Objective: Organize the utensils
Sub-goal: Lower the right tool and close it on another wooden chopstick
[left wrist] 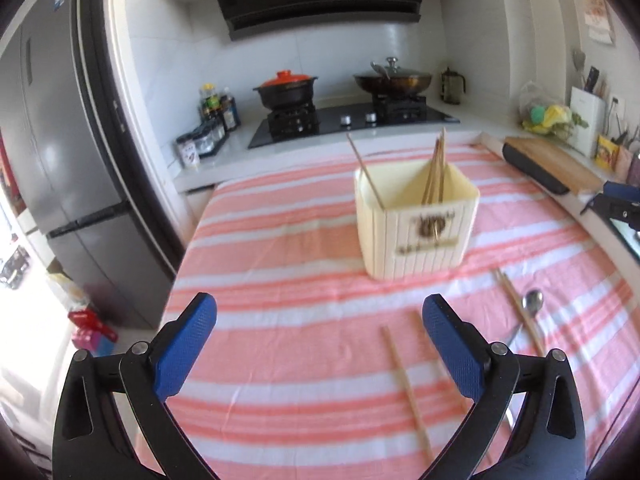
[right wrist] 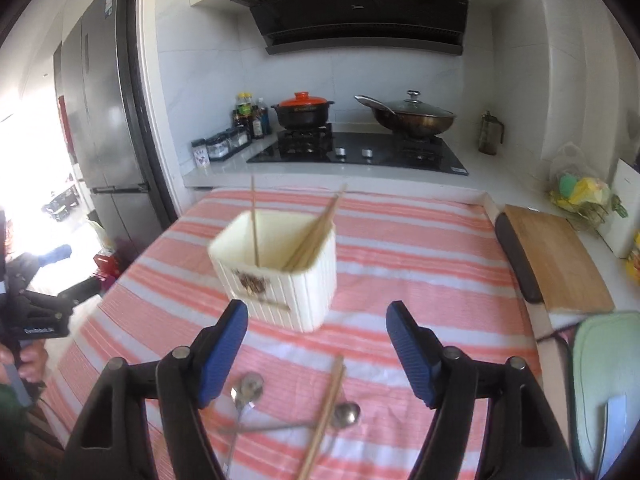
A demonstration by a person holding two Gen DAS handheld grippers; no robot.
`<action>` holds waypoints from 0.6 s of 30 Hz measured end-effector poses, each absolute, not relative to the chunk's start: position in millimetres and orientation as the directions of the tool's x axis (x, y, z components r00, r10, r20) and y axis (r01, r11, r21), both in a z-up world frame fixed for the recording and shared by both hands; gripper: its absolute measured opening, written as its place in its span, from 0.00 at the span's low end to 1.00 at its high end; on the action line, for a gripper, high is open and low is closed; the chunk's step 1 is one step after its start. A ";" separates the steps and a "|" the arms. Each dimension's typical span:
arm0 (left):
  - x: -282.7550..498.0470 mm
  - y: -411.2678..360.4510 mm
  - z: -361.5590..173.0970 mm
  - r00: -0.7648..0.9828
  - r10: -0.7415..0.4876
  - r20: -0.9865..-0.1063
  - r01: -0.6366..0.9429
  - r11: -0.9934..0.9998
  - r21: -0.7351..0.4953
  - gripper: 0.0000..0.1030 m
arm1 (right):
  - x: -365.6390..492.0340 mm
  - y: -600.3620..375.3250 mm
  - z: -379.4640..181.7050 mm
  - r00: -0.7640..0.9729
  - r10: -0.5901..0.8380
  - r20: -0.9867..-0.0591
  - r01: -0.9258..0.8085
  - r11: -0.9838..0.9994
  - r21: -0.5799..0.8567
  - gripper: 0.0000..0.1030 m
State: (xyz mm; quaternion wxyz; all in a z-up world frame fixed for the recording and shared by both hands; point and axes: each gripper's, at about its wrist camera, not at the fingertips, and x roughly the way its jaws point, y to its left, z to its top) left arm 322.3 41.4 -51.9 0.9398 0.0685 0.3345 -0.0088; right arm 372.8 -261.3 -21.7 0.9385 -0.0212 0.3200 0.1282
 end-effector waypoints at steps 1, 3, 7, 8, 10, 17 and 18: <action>306.9 44.3 -67.4 0.755 0.022 -0.656 0.060 0.993 0.102 1.00 | 354.7 -269.2 -38.8 0.767 0.188 -0.614 -0.219 0.975 0.025 0.71; 279.6 48.9 -99.2 0.703 -0.003 -0.712 0.046 0.998 0.041 1.00 | 320.5 -283.4 -73.1 0.762 0.118 -0.637 -0.137 0.990 0.019 0.71; 250.0 57.5 -151.8 0.591 -0.073 -0.803 -0.008 0.995 -0.097 0.99 | 260.3 -297.0 -132.5 0.722 0.057 -0.690 -0.030 0.998 0.051 0.71; 247.4 59.0 -158.8 0.583 -0.101 -0.806 -0.007 0.992 -0.129 0.99 | 251.7 -298.2 -142.0 0.708 0.054 -0.704 -0.016 0.998 0.061 0.71; 250.6 57.0 -166.1 0.569 -0.119 -0.813 -0.014 0.988 -0.155 0.99 | 244.4 -300.4 -152.0 0.693 0.074 -0.717 -0.023 0.996 0.081 0.71; 272.7 31.6 -165.6 0.589 -0.032 -0.807 -0.025 0.998 -0.058 0.99 | 291.1 -294.6 -165.4 0.638 0.199 -0.744 -0.077 0.978 0.196 0.28; 271.6 29.5 -165.9 0.589 -0.033 -0.807 -0.022 0.998 -0.057 0.99 | 298.3 -291.3 -172.1 0.620 0.225 -0.751 -0.087 0.972 0.220 0.22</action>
